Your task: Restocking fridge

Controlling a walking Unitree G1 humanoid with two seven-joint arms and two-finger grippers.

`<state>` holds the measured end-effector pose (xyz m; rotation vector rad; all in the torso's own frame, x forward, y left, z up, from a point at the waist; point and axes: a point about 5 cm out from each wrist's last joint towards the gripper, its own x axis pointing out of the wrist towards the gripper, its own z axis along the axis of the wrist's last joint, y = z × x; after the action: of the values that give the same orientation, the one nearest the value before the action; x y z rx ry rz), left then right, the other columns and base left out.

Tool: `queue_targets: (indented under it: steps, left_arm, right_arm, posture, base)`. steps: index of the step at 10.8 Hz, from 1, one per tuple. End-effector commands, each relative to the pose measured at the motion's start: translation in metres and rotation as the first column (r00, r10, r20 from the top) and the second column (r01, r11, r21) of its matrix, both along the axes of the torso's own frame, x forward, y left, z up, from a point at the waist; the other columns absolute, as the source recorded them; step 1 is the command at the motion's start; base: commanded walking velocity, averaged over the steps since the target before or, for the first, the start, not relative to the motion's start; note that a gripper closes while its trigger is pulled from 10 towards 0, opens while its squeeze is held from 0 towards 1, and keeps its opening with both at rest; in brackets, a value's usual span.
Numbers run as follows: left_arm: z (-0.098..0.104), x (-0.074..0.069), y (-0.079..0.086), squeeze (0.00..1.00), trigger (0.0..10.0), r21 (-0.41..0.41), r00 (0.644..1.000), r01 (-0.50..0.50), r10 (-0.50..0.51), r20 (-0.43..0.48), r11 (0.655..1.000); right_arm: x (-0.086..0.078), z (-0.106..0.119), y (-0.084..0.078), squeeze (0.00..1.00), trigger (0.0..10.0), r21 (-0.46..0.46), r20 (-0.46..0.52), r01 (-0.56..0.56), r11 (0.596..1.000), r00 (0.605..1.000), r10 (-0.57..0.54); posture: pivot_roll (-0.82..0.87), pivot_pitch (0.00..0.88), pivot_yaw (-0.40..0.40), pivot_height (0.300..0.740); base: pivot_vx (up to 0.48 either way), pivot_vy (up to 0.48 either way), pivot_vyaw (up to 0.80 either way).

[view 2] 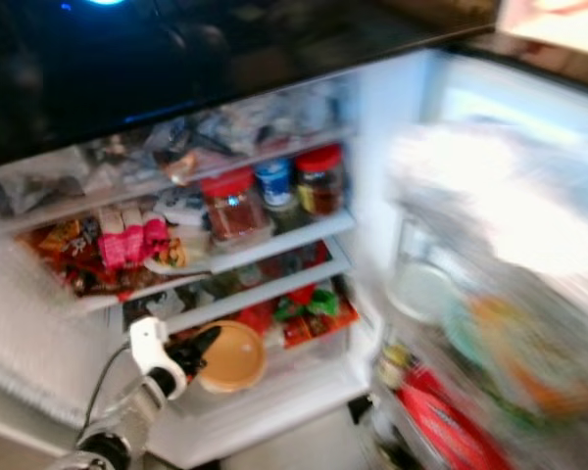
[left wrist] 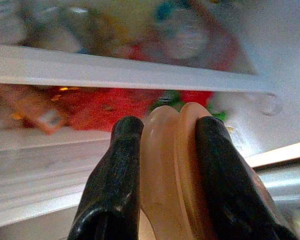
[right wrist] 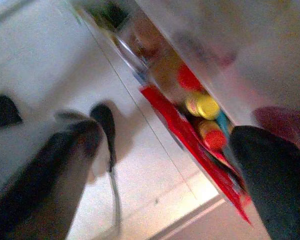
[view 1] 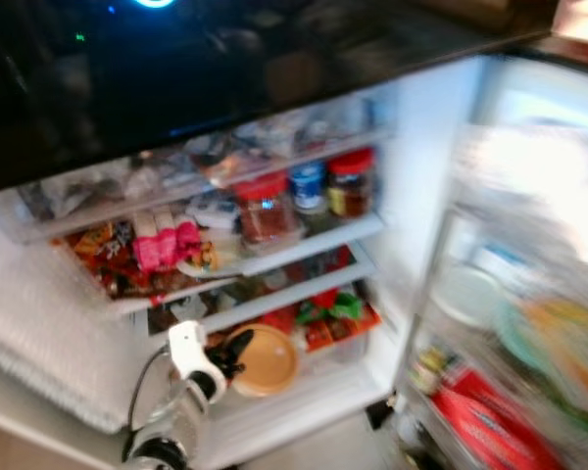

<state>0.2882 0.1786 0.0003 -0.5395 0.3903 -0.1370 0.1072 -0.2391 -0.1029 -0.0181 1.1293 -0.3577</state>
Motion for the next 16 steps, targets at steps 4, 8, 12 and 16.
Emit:
queue_targets:
  steps: [4, 8, 12, 16]
  left_arm:
    - [-0.003, -0.004, 0.006, 0.0, 10.0, -0.043, 0.999, -0.048, 0.047, -0.02, 0.998]
    - [-0.009, -0.011, 0.009, 0.0, 10.0, -0.036, 0.998, -0.054, 0.053, -0.033, 0.998]
    - [-0.009, -0.011, 0.005, 0.0, 10.0, -0.027, 0.999, -0.035, 0.034, -0.024, 0.999]
    - [-0.001, -0.003, 0.003, 0.0, 10.0, -0.038, 1.0, -0.03, 0.03, 0.005, 0.999]
  right_arm:
    - [0.022, 0.009, -0.004, 0.0, 10.0, -0.043, 0.08, -0.065, 0.997, 0.994, 0.068]
    - [0.021, 0.008, -0.002, 0.0, 10.0, -0.038, 0.077, -0.081, 0.996, 0.994, 0.083]
    - [0.02, 0.007, -0.001, 0.0, 10.0, -0.029, 0.086, -0.061, 0.998, 0.994, 0.064]
    - [0.022, 0.008, 0.0, 0.0, 10.0, -0.015, 0.11, -0.047, 0.999, 0.993, 0.048]
  posture:
    - [-0.01, 0.021, 0.064, 0.74]
    - [0.0, 0.025, 0.065, 0.74]
    - [0.0, 0.026, 0.066, 0.74]
    - [0.0, 0.029, 0.063, 0.74]
  base:
    - [0.201, 0.0, 0.0]
    - [0.0, 0.0, 0.8]
    - [0.0, 0.0, 0.15]
    - [0.0, 0.0, 0.0]
